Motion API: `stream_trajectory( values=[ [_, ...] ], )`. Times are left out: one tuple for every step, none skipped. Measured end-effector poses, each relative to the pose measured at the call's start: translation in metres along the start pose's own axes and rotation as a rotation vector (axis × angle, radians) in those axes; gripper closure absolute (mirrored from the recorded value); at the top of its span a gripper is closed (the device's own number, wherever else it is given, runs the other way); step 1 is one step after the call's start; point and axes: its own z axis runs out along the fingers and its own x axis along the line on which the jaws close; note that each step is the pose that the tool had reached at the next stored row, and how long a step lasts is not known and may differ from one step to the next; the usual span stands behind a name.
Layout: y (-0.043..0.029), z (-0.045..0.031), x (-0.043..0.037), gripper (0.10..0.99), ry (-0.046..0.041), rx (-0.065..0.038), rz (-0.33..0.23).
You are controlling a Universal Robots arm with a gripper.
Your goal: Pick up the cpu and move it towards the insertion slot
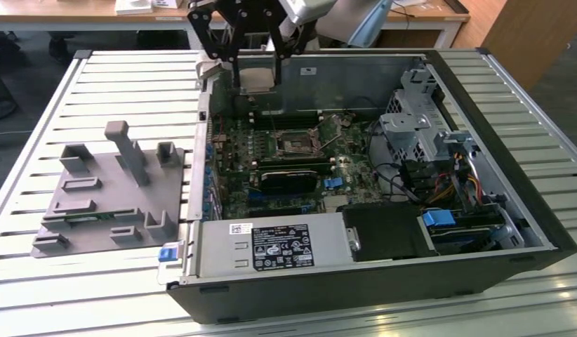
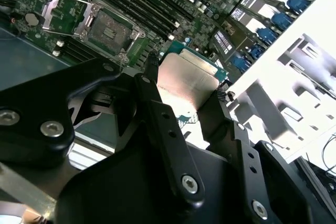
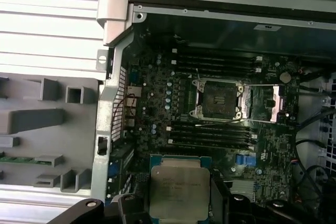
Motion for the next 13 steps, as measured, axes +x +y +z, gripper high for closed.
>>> stream_trajectory(
  values=[
    [0.0002, 0.0, -0.0013, 0.537, 0.0, 0.0, 0.0],
    [0.0005, 0.0001, -0.0029, 0.537, -0.0001, 0.0, 0.0],
    [0.0008, 0.0001, -0.0042, 0.537, -0.0001, 0.0, 0.0],
    [0.0011, 0.0001, -0.0056, 0.537, 0.0, 0.0, 0.0],
    [0.0015, 0.0001, -0.0072, 0.537, 0.0, 0.0, 0.0],
    [0.0018, 0.0001, -0.0086, 0.537, 0.0, 0.0, 0.0],
    [0.002, 0.0001, -0.0098, 0.537, 0.0, 0.0, 0.0],
    [0.0023, 0.0002, -0.0111, 0.537, -0.0001, 0.0, 0.0],
    [0.0025, 0.0001, -0.0124, 0.537, 0.0, 0.0, 0.0],
    [0.0026, 0.0002, -0.0135, 0.537, 0.0, 0.0, 0.0],
    [0.0027, 0.0002, -0.0147, 0.537, -0.0001, 0.0, 0.0],
    [0.0028, 0.0001, -0.0157, 0.537, 0.0, 0.0, 0.0],
    [0.0027, 0.0001, -0.0167, 0.537, 0.0, 0.0, 0.0]
  ],
)
